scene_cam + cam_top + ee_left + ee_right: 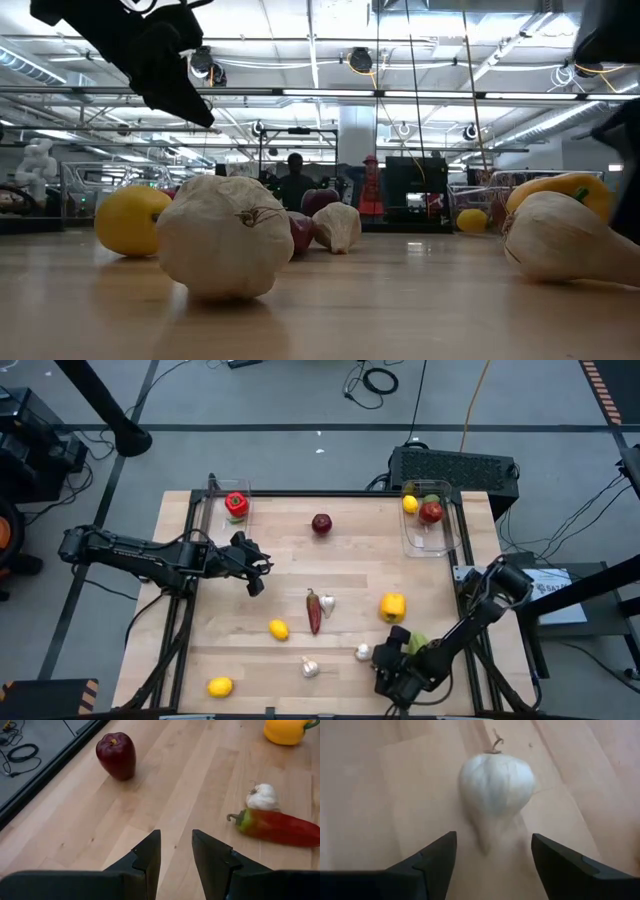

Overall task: Sort produce into baskets
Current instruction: Put the bottom right white garlic into the left transparent bin

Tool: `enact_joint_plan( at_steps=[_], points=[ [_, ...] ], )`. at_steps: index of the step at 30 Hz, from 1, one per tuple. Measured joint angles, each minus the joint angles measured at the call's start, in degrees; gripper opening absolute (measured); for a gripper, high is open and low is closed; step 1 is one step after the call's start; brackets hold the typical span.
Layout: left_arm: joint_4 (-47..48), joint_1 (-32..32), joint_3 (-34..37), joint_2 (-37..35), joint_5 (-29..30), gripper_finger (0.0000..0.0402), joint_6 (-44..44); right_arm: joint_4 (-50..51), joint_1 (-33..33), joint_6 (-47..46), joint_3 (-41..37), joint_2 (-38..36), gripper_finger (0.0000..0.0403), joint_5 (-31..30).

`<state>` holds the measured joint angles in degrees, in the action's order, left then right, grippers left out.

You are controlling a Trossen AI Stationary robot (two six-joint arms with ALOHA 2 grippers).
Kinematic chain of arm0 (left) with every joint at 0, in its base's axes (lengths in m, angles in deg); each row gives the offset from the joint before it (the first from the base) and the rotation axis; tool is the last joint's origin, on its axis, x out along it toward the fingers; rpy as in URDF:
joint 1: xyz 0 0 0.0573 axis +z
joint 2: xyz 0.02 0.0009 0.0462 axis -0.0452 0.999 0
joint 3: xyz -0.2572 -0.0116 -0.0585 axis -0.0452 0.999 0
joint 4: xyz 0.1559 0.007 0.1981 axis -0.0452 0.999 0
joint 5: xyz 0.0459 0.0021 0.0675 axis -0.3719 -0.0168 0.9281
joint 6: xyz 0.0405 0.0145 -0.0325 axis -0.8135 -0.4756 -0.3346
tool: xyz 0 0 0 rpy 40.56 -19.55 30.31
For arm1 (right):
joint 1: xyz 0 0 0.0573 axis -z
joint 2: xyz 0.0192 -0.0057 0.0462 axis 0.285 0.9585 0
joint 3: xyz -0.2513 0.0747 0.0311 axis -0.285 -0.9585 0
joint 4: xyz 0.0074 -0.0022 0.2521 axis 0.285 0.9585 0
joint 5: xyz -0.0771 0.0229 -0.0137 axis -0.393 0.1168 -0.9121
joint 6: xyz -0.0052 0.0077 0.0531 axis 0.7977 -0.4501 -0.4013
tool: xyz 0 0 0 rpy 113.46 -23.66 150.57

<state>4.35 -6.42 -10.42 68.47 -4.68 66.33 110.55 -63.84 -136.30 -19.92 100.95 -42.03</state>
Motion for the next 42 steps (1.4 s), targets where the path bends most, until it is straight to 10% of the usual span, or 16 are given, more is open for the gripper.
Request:
enact_joint_plan(
  at_steps=[33, 42],
  points=[
    [-0.03, -0.04, 0.0, 0.0, -0.26, 0.0118, 0.22, -3.29, 3.37, 8.07, 0.0, -4.17, 0.0096, 0.36],
    [-0.01, -0.04, 0.0, 0.0, -0.94, 0.0118, 0.17, -3.62, 3.37, 3.68, 0.0, -2.8, 0.0126, 6.55]
  ],
)
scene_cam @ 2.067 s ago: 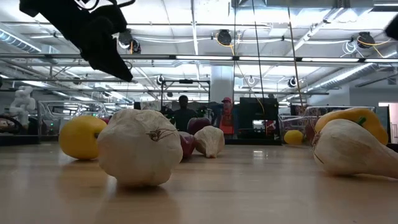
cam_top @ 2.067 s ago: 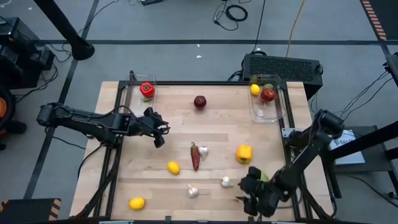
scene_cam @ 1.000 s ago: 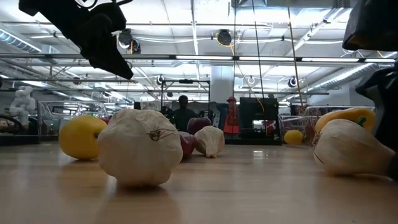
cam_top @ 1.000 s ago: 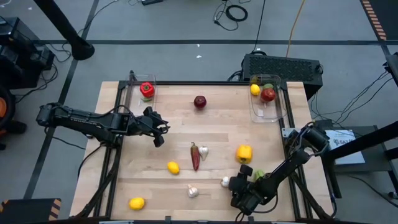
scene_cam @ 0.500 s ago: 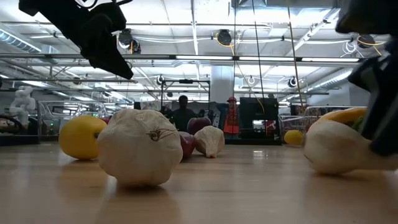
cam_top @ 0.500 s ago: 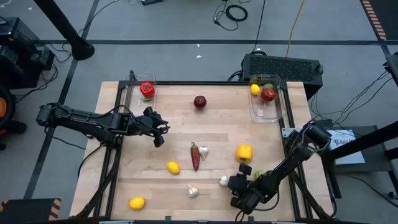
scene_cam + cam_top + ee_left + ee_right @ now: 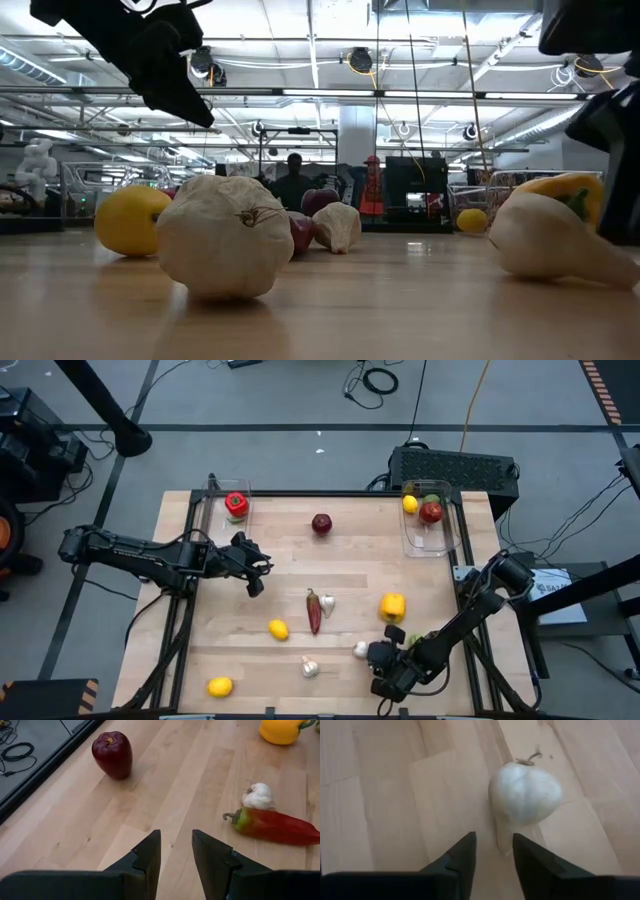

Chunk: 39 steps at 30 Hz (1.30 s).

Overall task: Sort produce into baskets
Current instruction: Put the bottom right white garlic into the left transparent bin

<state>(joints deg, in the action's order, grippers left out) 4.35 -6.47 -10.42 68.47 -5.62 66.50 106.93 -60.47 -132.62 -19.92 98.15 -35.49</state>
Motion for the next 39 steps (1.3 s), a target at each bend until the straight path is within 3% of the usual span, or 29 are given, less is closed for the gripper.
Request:
enact_joint_plan(
  at_steps=[5, 9, 24, 39],
  points=[
    [-0.04, 0.0, 0.0, 0.0, -0.22, 0.0118, 0.06, 0.11, 1.19, 0.93, 0.0, 0.01, 0.0176, -0.43],
    [-0.2, 0.0, 0.0, 0.0, -0.24, 0.0118, 0.04, 0.09, 2.26, 2.04, 0.0, 0.32, 0.0191, -0.26],
    [-0.2, 0.0, 0.0, 0.0, -0.24, 0.0118, -0.17, -0.23, 4.42, 4.77, 0.0, 0.45, 0.0146, -0.19],
    [-0.2, 0.0, 0.0, 0.02, -0.24, 0.0118, -0.25, -2.67, 5.63, 5.4, 0.02, 3.98, 0.0131, 0.52]
  ],
)
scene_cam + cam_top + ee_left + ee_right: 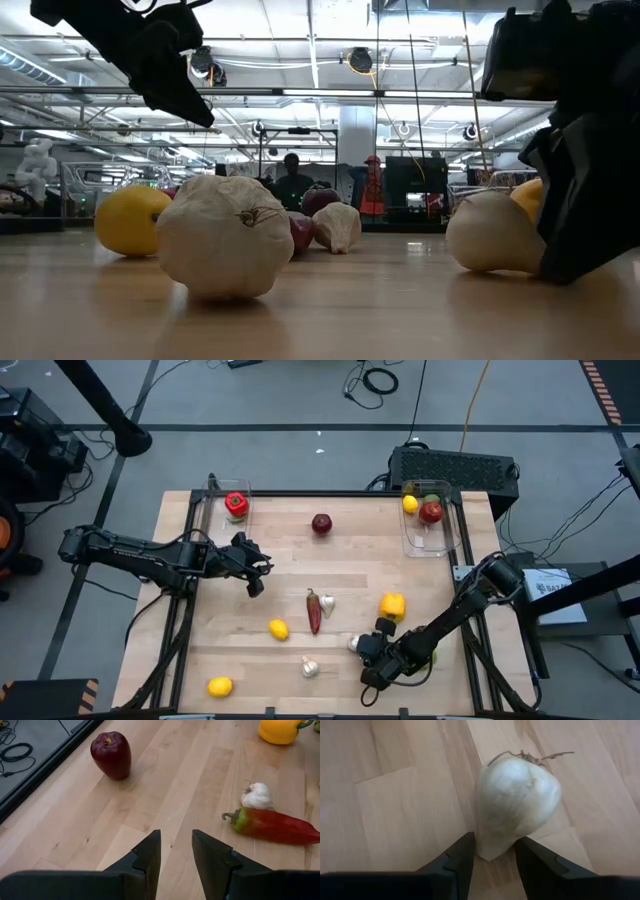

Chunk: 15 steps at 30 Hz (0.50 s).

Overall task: Sort produce into baskets
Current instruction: Put the bottom right white garlic into the left transparent bin

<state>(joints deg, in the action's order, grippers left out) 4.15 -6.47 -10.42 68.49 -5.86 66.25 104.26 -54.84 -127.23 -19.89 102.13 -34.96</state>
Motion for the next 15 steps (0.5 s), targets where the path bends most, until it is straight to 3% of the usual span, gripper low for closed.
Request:
enact_joint_plan(
  at_steps=[9, 15],
  points=[
    [-0.02, 0.0, 0.0, 0.0, 0.0, 0.0118, 0.01, -0.72, 0.04, 0.9, 0.0, 0.1, 0.0064, -0.73],
    [-0.02, 0.0, 0.0, 0.0, 0.0, 0.0118, 0.0, -0.72, 0.04, 1.31, 0.0, 0.1, 0.0057, -0.84]
  ],
)
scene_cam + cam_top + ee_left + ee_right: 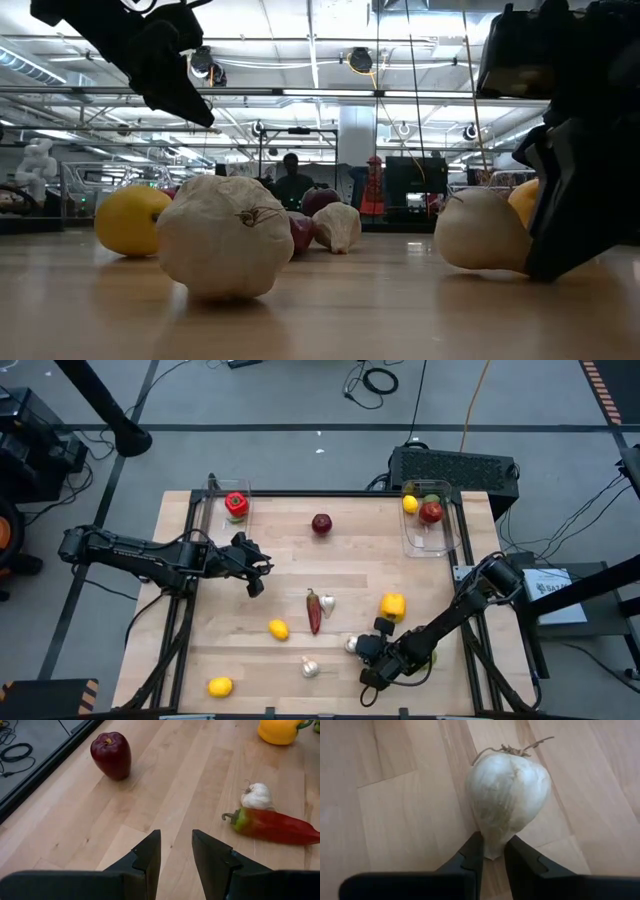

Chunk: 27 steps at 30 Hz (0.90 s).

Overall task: Sort produce into baskets
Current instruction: Put the bottom right white garlic into the left transparent bin

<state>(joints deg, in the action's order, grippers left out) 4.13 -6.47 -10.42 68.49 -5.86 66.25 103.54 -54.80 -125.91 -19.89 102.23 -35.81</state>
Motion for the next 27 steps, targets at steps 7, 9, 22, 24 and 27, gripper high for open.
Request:
enact_joint_plan(
  at_steps=[7, 9, 22, 24, 27],
  points=[
    [-0.05, 0.0, 0.0, 0.0, 0.0, 0.0118, 0.03, -1.3, 0.07, 2.72, 0.95, 0.13, 0.0061, 0.01],
    [-0.31, 0.0, 0.0, -0.01, 0.0, 0.0118, 0.05, -1.52, 0.32, 5.06, 2.51, 0.13, 0.0061, -0.04],
    [-10.1, -2.28, 0.01, -0.25, -7.4, 0.0122, -3.93, 7.68, 7.48, 30.67, 18.44, 0.11, 0.0061, -3.27],
    [-14.17, -3.71, 0.02, -0.26, -9.53, 0.0136, -4.57, 10.84, 8.91, 34.96, 21.86, 0.11, 0.0061, -3.28],
    [-16.35, -5.89, -1.41, -0.26, -11.32, 0.0175, -7.14, 15.9, 11.14, 40.76, 26.87, 0.04, 0.0061, -3.33]
  ],
)
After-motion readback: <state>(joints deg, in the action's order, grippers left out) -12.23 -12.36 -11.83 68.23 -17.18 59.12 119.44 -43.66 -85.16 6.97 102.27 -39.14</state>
